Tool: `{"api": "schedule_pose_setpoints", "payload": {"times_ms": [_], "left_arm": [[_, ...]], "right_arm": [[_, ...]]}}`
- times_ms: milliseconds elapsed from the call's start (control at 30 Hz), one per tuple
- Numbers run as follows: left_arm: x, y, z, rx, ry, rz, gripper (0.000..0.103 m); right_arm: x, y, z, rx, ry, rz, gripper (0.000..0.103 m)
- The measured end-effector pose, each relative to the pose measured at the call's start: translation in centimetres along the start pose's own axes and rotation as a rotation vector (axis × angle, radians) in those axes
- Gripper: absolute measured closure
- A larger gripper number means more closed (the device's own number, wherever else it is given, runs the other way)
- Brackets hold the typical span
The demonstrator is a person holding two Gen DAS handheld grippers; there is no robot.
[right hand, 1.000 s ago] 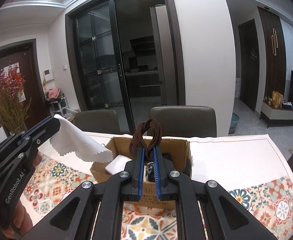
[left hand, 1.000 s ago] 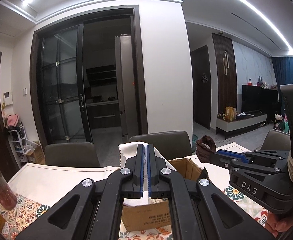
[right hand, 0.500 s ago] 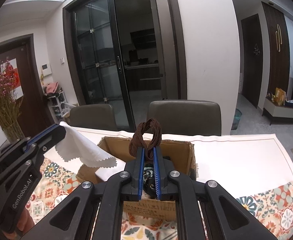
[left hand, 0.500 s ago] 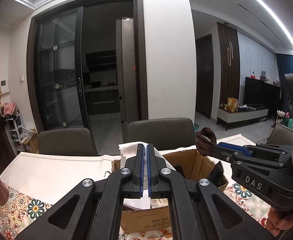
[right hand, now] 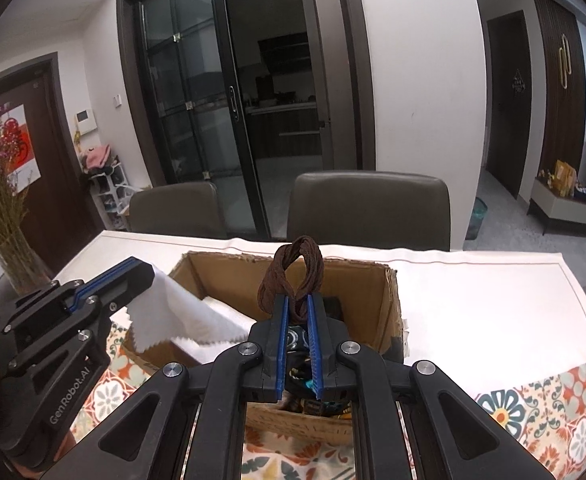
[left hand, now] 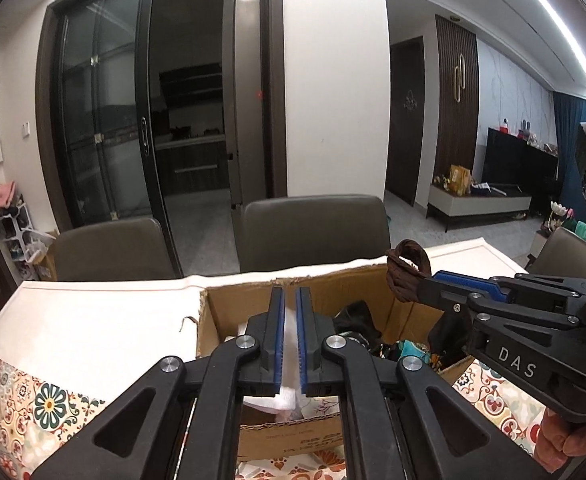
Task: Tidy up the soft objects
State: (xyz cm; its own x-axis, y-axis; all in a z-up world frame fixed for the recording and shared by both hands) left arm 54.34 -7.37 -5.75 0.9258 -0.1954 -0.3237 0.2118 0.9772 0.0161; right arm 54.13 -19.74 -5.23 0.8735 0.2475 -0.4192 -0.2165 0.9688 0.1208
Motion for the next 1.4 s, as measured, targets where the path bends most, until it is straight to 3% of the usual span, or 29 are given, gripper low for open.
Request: {"api": "schedule_pose_setpoints", "payload": {"times_ms": [133,200,333,400,600,900,1400], "left_arm": [[0.0,0.1,-0.3,-0.008,0.009,0.004,0.081],[-0.4,0.1,-0.3,-0.005,0.01,0.008,0.076],[-1.4,0.2,-0.1,0.001,-0.004,0.033,0.065],[-2.1,0.4,0.0,0.003,-0.002,0.054,0.059],[-4.6,1.0,0.0,-0.001,0.02,0.088,0.043],[-10.2,1.7,-0.2,-0.02,0.021,0.124,0.015],[-19.9,1.6,-1.4,0.005,-0.023,0.16,0.003]], "right_arm": [[0.9,-0.1,-0.3,0.006,0.042,0.002,0.083],[1.1,-0.3,-0.5,0.016,0.052,-0.003,0.07],[1.0,-0.5,-0.9,0.025,0.063,-0.023,0.069],[0.6,-0.6,-1.1,0.037,0.071,-0.032,0.062],[-2.5,-0.2,-1.4,0.056,0.036,-0.094,0.044],[-8.1,1.0,-1.6,0.089,-0.005,-0.174,0.032],[-18.0,5.1,-3.4,0.063,-0.071,-0.252,0.026]]}}
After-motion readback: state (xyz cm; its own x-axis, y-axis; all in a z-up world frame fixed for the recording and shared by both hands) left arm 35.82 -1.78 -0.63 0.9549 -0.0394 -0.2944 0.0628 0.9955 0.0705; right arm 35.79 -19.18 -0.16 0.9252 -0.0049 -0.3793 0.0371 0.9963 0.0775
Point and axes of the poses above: each gripper's, at about its wrist camera, not at the fingertips, and x roughly the way its jaws point, y to its left, z to its top, the point moved 4 cm from there along x, roughly the way its jaws point, and after that the axes turned 9 degrees about -y, right-handed, at the moved point
